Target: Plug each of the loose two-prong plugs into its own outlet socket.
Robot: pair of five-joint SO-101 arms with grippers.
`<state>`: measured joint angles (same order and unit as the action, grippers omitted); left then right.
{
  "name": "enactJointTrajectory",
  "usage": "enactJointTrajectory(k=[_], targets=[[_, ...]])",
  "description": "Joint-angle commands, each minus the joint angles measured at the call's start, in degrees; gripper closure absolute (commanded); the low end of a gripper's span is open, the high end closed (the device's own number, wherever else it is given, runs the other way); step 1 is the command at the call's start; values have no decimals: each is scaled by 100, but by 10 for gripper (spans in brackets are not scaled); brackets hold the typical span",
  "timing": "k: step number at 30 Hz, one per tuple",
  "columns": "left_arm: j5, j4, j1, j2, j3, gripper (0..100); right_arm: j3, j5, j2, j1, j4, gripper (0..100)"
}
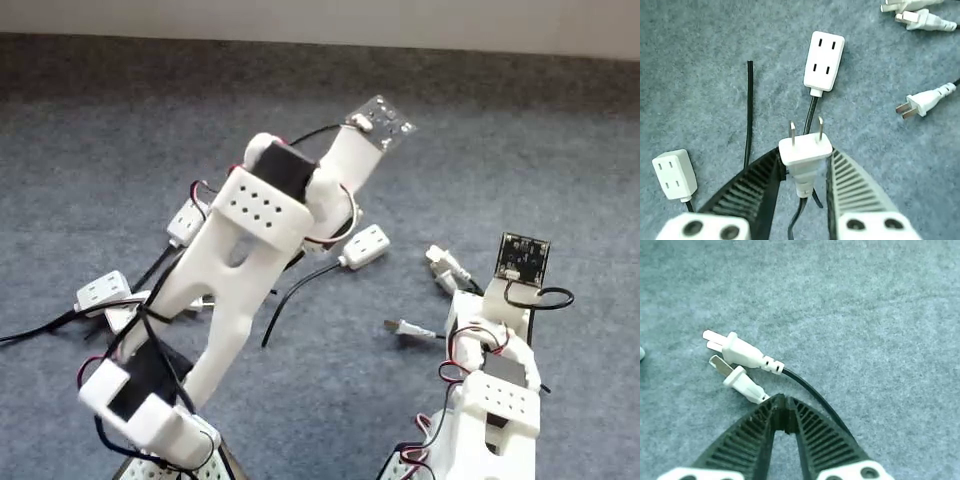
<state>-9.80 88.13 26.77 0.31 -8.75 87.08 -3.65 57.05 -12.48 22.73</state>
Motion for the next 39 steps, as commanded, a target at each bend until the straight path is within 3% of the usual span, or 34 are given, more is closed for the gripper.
enactJointTrajectory(k=[1, 7, 11, 18, 27, 31, 35, 39], targets=[[35, -1134, 84, -716, 1068, 926, -40, 35, 48, 48, -119, 989], [97, -3042, 127, -1947, 3081, 927, -40, 35, 48, 48, -119, 989], [642, -4229, 136, -2879, 4277, 927, -48, 35, 48, 48, -119, 989], [765, -5802, 532, -4629, 6264, 927, -48, 35, 48, 48, -119, 989], [774, -8035, 567, -6651, 8532, 928, -66, 35, 48, 48, -119, 989], [774, -9055, 567, -7275, 9323, 998, -224, 35, 48, 57, -92, 989], [774, -9714, 567, -7644, 9886, 994, -646, 70, 48, 101, 31, 989], [774, -9969, 567, -7785, 10220, 994, -1420, 44, 48, 611, 708, 991]])
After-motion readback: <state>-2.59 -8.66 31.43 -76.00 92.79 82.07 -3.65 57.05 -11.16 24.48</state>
